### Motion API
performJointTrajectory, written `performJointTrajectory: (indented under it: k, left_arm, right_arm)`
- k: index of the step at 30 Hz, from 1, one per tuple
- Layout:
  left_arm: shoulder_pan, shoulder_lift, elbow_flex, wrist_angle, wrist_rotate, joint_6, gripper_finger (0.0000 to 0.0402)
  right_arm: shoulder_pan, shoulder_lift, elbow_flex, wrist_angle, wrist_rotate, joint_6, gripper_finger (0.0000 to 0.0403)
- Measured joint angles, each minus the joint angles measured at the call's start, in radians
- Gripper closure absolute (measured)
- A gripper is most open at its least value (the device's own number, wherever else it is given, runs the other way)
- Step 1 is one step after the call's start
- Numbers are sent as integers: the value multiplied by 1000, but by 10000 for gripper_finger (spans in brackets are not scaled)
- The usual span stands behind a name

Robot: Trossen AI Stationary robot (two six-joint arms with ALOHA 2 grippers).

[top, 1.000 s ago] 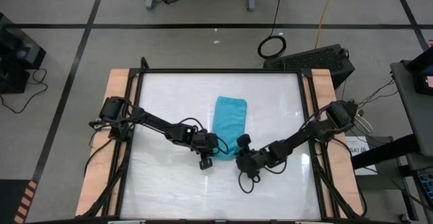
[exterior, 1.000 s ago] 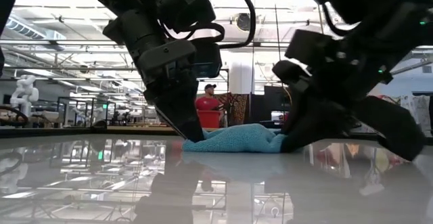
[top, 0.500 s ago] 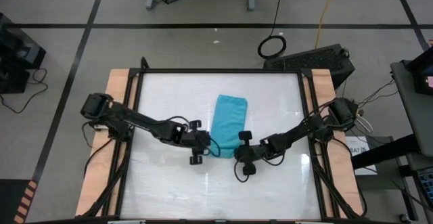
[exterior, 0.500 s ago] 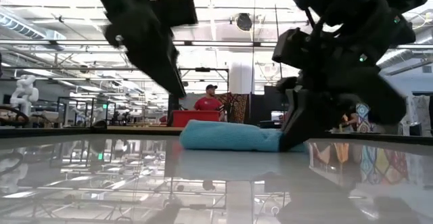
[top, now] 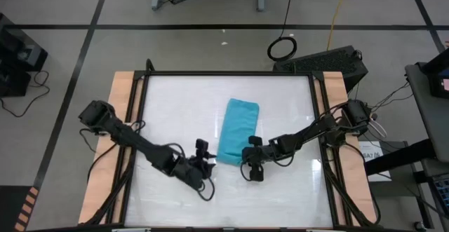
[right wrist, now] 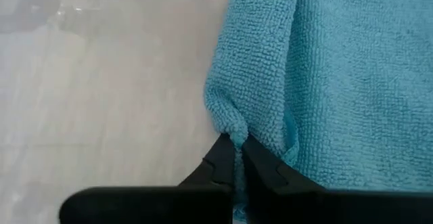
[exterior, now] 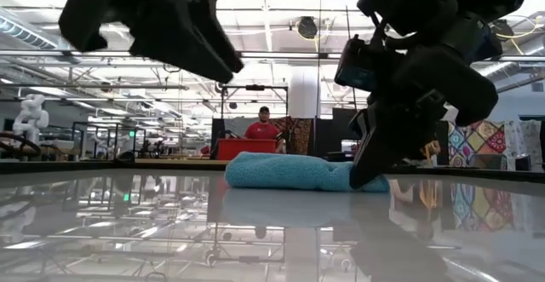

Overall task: Roll towel
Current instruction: Roll the blue towel

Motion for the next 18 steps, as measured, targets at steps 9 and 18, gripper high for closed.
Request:
performJointTrajectory:
  k: [9, 18]
  left_arm:
    - [-31, 168, 1, 137, -79, 101, 235]
    - [-31, 243, 1, 194, -55, 164, 220]
  right_arm:
    - [-4, 0, 2, 17, -32, 27, 403]
    - [-3, -2, 2, 18, -56, 45, 402]
